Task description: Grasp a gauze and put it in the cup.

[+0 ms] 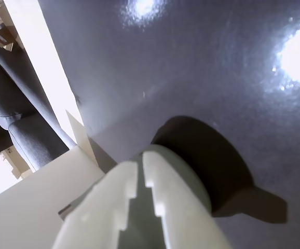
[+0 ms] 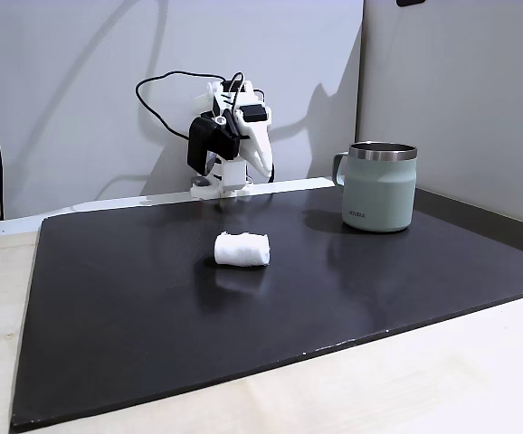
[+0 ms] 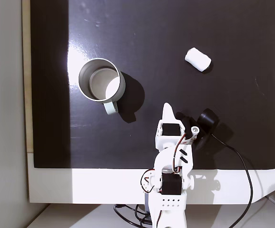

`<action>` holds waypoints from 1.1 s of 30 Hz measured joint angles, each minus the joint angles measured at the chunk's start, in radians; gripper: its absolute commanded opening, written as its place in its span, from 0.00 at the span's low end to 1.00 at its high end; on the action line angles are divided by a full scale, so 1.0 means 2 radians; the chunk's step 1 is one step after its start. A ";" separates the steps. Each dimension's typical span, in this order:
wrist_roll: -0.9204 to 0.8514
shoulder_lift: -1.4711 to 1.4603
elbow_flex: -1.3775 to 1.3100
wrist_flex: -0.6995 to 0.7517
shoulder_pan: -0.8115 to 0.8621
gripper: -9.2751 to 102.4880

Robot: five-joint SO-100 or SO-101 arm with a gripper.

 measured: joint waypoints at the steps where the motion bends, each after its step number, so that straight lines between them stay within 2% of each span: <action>1: -0.002 0.000 0.000 0.000 -0.002 0.08; 9: -0.012 0.000 0.000 0.002 -0.002 0.08; 17: -0.015 -0.014 -0.059 0.051 -0.002 0.09; 24: 0.026 -0.175 -0.209 0.087 -0.001 0.09; 33: 0.066 -0.406 -0.423 0.177 0.038 0.08</action>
